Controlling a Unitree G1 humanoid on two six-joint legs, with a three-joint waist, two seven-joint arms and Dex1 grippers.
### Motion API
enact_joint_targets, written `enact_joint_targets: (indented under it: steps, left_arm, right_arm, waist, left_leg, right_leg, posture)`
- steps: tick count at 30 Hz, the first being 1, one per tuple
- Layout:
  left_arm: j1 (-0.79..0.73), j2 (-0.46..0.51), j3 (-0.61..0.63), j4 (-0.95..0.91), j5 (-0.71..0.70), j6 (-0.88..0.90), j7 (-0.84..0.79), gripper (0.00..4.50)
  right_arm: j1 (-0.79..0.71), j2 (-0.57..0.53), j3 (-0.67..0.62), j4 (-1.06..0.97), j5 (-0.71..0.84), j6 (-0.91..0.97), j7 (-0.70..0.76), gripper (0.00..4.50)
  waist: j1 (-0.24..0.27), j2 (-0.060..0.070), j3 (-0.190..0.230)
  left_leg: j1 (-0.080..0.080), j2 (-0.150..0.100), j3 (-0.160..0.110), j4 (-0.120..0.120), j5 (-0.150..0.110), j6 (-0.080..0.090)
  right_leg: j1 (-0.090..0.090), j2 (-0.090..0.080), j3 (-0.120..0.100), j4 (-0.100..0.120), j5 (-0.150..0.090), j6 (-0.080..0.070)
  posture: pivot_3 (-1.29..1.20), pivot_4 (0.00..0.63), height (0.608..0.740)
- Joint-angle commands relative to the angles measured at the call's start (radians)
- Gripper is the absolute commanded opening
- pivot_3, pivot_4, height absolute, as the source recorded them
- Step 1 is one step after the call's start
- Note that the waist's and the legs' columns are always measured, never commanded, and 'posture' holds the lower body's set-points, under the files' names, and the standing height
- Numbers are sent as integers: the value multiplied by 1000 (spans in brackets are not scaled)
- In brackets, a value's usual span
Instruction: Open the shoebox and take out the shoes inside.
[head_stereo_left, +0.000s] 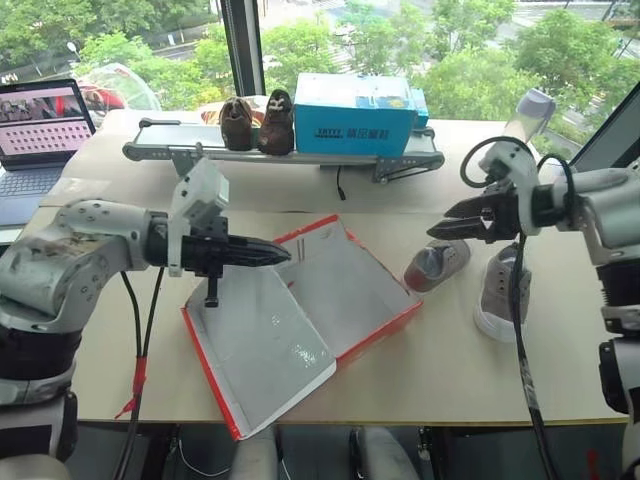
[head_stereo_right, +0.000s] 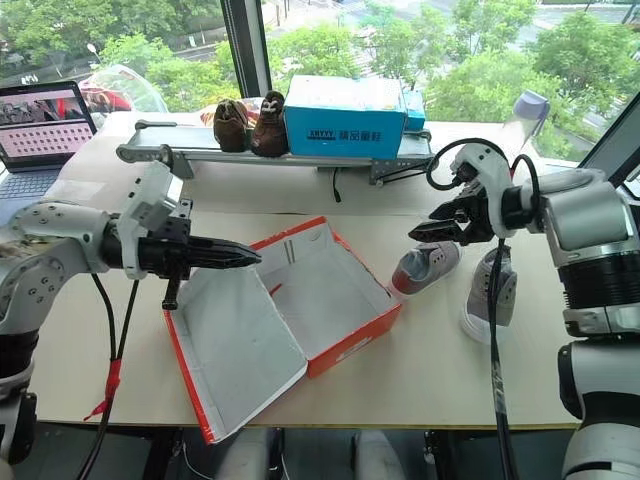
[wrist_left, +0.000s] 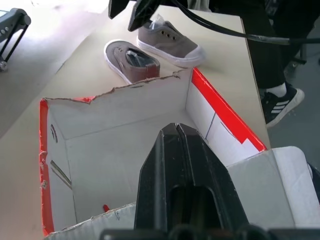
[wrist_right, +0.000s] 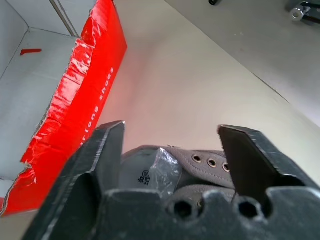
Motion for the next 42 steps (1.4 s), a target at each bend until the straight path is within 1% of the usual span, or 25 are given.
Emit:
enact_joint_targets:
  steps: [1, 4, 6, 7, 9, 10, 11, 13, 14, 15, 16, 18, 20, 23, 24, 26, 27, 29, 30, 31, 33, 36, 38, 40, 42]
  left_arm:
    - [11, -22, 97, 23, -25, -21, 51, 0]
    - [35, -95, 235, 70, -73, -21, 174, 0]
    - [46, -159, 330, 89, -117, -33, 260, 0]
    - [52, -210, 400, 107, -132, -55, 347, 0]
    - [86, -275, 515, 123, -151, -60, 500, 0]
    - [113, -297, 552, 115, -140, -80, 546, 0]
    - [146, -313, 572, 96, -114, -97, 591, 0]
    - [202, -332, 591, 65, -71, -114, 678, 0]
    - [223, -339, 600, 59, -68, -120, 703, 0]
    - [283, -354, 620, 51, -58, -137, 714, 0]
    - [340, -368, 637, 42, -59, -148, 712, 0]
    - [457, -404, 657, 10, -62, -175, 697, 0]
    - [559, -460, 654, -32, 11, -289, 711, 0]
    - [672, -500, 655, -99, 59, -341, 754, 0]
    - [733, -527, 649, -139, 85, -374, 757, 0]
    - [823, -573, 627, -194, 138, -435, 774, 0]
    - [858, -601, 608, -213, 168, -466, 785, 0]
    - [902, -638, 580, -235, 206, -510, 806, 0]
    - [933, -670, 552, -240, 238, -557, 804, 0]
    - [970, -708, 519, -240, 275, -606, 806, 0]
    - [1030, -770, 459, -234, 338, -702, 802, 0]
    - [1095, -836, 390, -223, 405, -791, 818, 0]
    - [1116, -865, 361, -203, 436, -839, 832, 0]
    - [1124, -888, 329, -178, 467, -881, 848, 0]
    - [1120, -902, 311, -168, 488, -900, 874, 0]
  right_arm:
    - [-62, -37, -129, -95, 49, 66, -46, 4485]
    - [30, -8, -278, -206, 129, 129, -107, 4485]
    - [110, 24, -361, -283, 164, 159, -165, 4485]
    - [159, 74, -428, -330, 162, 154, -244, 4485]
    - [214, 213, -594, -420, 199, 162, -399, 4485]
    - [234, 266, -655, -448, 217, 168, -453, 4485]
    - [237, 319, -724, -446, 248, 221, -495, 4485]
    - [274, 394, -793, -467, 271, 218, -574, 4485]
    - [322, 413, -780, -505, 229, 144, -618, 4485]
    - [393, 460, -779, -567, 163, 51, -699, 4485]
    - [448, 505, -791, -622, 122, -7, -768, 4485]
    - [564, 561, -788, -714, 55, -93, -860, 4485]
    - [735, 611, -728, -825, 13, -173, -876, 4485]
    - [928, 690, -666, -936, 2, -226, -903, 4485]
    - [1016, 711, -629, -984, -10, -256, -903, 4485]
    - [1135, 735, -581, -1036, -32, -310, -899, 4485]
    - [1180, 739, -565, -1041, -41, -338, -897, 4485]
    - [1235, 746, -546, -1042, -45, -373, -902, 4485]
    - [1262, 754, -528, -1027, -48, -398, -902, 4485]
    - [1287, 764, -506, -1002, -57, -429, -902, 4485]
    - [1315, 777, -467, -945, -78, -490, -905, 4485]
    - [1304, 797, -437, -859, -100, -567, -932, 4485]
    - [1290, 810, -427, -817, -109, -608, -952, 4485]
    - [1270, 821, -407, -781, -124, -639, -975, 4485]
    - [1261, 828, -386, -766, -135, -657, -989, 4485]
  waist:
    - [0, 0, 0]
    - [-2, -1, 0]
    - [-1, -3, -2]
    - [-2, -4, -2]
    - [-4, -4, -2]
    - [-7, -4, -3]
    - [-9, -4, -3]
    - [-6, -4, -3]
    - [-5, -4, -3]
    - [1, -5, -3]
    - [3, -8, -6]
    - [2, -9, -7]
    - [3, -8, -8]
    - [-1, -8, -8]
    - [-2, -8, -8]
    - [-8, -6, -10]
    - [-10, -5, -13]
    - [-15, -4, -17]
    - [-17, -4, -17]
    - [-23, -4, -18]
    - [-31, -4, -24]
    - [-48, -5, -28]
    - [-58, -2, -31]
    - [-59, -1, -31]
    - [-58, -2, -32]
  left_leg:
    - [0, 0, 0, 0, 0, 0]
    - [0, 0, 0, -1, 0, 0]
    - [0, 1, 0, -1, 0, 0]
    - [1, 1, 0, -1, 0, 0]
    - [1, 1, 0, 1, 0, 0]
    - [1, 1, 0, 2, 0, 0]
    - [2, 1, 0, 3, 0, 0]
    - [2, 0, 0, 2, 0, 0]
    - [2, 0, 0, 2, 0, 0]
    - [2, 0, 0, 2, 0, 0]
    - [1, 0, 0, 2, 0, 0]
    - [1, 0, 0, 0, 0, 0]
    - [1, -1, 1, -1, 0, 0]
    - [0, -1, 1, -3, 0, 0]
    - [1, -1, 1, -2, 0, -1]
    - [4, 0, 1, -3, -4, -8]
    - [5, 0, 2, -4, -4, -9]
    - [9, 0, 4, -4, -5, -10]
    - [14, 0, 4, -4, -5, -10]
    - [17, 1, 4, -4, -5, -10]
    - [20, 3, 4, -10, -6, -11]
    - [19, 4, 3, -9, -7, -10]
    - [13, 12, 4, -11, -9, -8]
    - [8, 12, 6, -11, -9, -7]
    - [7, 12, 8, -10, -9, -7]
  right_leg:
    - [0, 0, 0, 0, 0, 0]
    - [0, 0, 0, -1, 0, 0]
    - [1, 0, 0, 0, 0, 0]
    - [2, 0, 0, 0, 0, 0]
    - [3, 0, 0, -1, 1, 1]
    - [3, 0, 0, 0, 1, 1]
    - [3, 0, 1, 1, 1, 2]
    - [3, 0, 2, 1, 2, 2]
    - [4, 0, 1, 1, 2, 2]
    - [4, 0, 1, 1, 2, 2]
    - [3, 0, 1, 0, 3, 2]
    - [4, 0, 1, -1, 2, 2]
    - [3, -2, 2, -2, 2, 2]
    - [2, -2, 2, -3, 2, 2]
    - [2, -1, 2, -1, 3, 1]
    - [3, -2, 2, -1, 3, 0]
    - [4, -2, 3, -2, 1, -5]
    - [7, -3, 3, -4, 0, -5]
    - [12, -3, 3, -6, -1, -2]
    - [14, -3, 3, -8, -2, -3]
    - [16, -3, 2, -20, 0, -5]
    - [18, -4, 2, -26, 0, -6]
    - [18, -3, -2, -40, 2, -9]
    - [17, -4, -3, -40, 3, -9]
    - [11, -5, -2, -40, 3, -9]
  posture:
    - [0, 150, 740]
    - [0, 150, 740]
    - [0, 150, 740]
    - [0, 150, 740]
    - [0, 150, 740]
    - [0, 150, 740]
    - [0, 150, 740]
    - [0, 150, 740]
    - [0, 150, 740]
    - [0, 150, 740]
    - [0, 150, 740]
    - [0, 150, 740]
    - [0, 150, 740]
    - [0, 150, 740]
    - [0, 150, 740]
    - [0, 150, 740]
    - [0, 150, 740]
    - [0, 150, 740]
    - [0, 150, 740]
    - [0, 150, 740]
    - [0, 150, 740]
    - [0, 150, 740]
    - [0, 150, 740]
    - [0, 150, 740]
    - [0, 150, 740]
